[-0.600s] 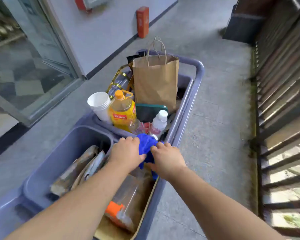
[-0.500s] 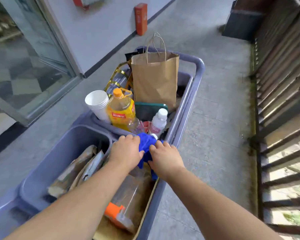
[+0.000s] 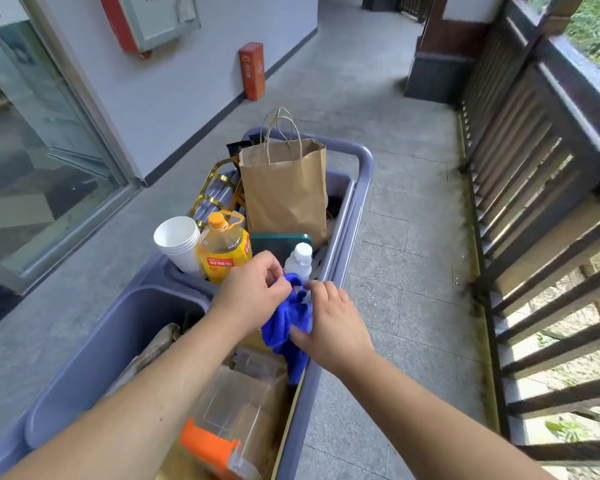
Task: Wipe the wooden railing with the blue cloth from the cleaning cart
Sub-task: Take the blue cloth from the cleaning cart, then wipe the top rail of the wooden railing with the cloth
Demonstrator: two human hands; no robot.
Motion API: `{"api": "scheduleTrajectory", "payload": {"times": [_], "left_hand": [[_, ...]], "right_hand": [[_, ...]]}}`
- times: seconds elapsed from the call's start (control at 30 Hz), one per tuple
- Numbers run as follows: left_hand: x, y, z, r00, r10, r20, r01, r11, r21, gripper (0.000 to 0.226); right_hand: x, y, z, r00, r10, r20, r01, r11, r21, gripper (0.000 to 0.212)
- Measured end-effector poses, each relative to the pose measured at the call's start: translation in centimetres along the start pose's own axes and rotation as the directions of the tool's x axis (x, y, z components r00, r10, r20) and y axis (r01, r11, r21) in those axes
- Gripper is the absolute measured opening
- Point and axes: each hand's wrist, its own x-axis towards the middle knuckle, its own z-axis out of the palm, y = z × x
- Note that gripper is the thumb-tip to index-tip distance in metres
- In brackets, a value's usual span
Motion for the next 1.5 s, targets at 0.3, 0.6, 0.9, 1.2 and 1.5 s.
{"api": "scheduleTrajectory", "payload": {"times": [0.3, 0.6, 0.9, 1.2, 1.5], "left_hand": [[0.8, 15.3, -2.9, 0.920, 0.322, 0.224, -0.277, 0.938, -0.211, 0.008], [1.2, 26.6, 6.5, 0.703, 0.422, 0.572, -0.649, 0.709, 0.275, 0.041], [-2.2, 39.8, 23.1, 0.444, 0.628, 0.639, -0.893, 0.371, 0.256, 0.013], [-5.9, 49.5, 36.8, 0.300, 0.588, 0.751, -0.940, 0.317, 0.128, 0.007], [-8.6, 56.8, 47.4, -0.066, 0.598, 0.799, -0.956, 0.192, -0.222, 0.008]], "right_hand": [[-1.2, 0.7, -12.1, 0.968, 0.250, -0.031, -0.220, 0.899, 0.380, 0.024], [-10.9, 10.5, -23.4, 0.890, 0.421, -0.174, -0.402, 0.906, 0.135, 0.025], [-25.3, 23.2, -28.5, 0.618, 0.753, -0.227, -0.741, 0.654, 0.152, 0.018], [-36.6, 32.4, -30.7, 0.336, 0.874, -0.350, -0.844, 0.445, 0.300, 0.024], [-43.1, 35.5, -32.1, -0.071, 0.893, -0.445, -0.796, 0.218, 0.565, 0.009]]}}
